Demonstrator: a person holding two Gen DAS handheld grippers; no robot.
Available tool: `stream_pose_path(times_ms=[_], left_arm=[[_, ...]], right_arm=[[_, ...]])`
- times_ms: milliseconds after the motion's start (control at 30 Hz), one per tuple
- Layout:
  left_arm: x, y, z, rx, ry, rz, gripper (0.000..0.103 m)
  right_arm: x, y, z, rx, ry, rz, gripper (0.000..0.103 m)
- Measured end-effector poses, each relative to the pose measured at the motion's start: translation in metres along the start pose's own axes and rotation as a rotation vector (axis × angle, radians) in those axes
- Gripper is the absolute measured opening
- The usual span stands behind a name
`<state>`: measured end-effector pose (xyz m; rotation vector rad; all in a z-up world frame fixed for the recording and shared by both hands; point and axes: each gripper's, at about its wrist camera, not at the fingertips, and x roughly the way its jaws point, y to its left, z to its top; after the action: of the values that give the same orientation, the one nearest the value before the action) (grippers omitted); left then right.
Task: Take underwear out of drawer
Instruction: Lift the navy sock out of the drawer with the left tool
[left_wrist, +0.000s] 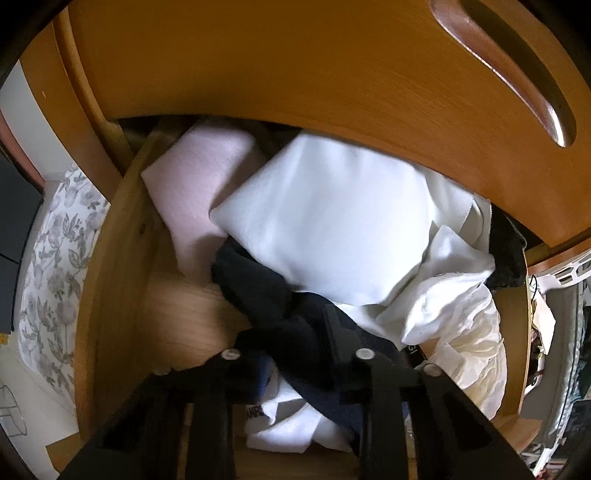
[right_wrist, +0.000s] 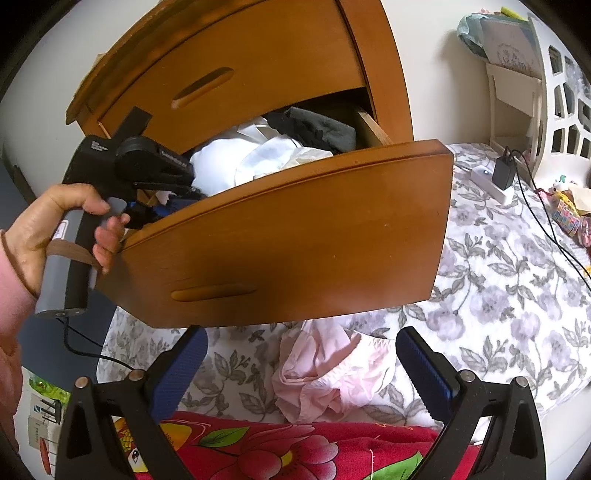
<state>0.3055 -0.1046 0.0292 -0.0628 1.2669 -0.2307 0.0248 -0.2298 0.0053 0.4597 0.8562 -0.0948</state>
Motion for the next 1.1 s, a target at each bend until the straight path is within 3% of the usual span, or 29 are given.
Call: stream_pose_path(times_ms=[167, 433, 767, 1100], left_arm=[[-0.011, 0.008, -0.001, -0.013, -0.048, -0.021, 0.016], [-0.055, 0.008, -0.016, 0.044, -0.159, -0.106, 0.015], [-0.136, -0.019, -0.047, 0.151, -0.419, -0.227, 0.015], [-0.204, -0.022, -0.087, 0.206, -0.614, -0.296, 0.015]], right_arm=[[0.001, -0.002, 0.0, 0.013, 0.004, 0.006, 0.103], [0.001, -0.001, -0.001, 0.013, 0.004, 0.003, 0.103], [0.0, -0.001, -0.001, 0.011, 0.003, -0.008, 0.103], [0.0, -0.001, -0.001, 0.011, 0.004, -0.012, 0.103]])
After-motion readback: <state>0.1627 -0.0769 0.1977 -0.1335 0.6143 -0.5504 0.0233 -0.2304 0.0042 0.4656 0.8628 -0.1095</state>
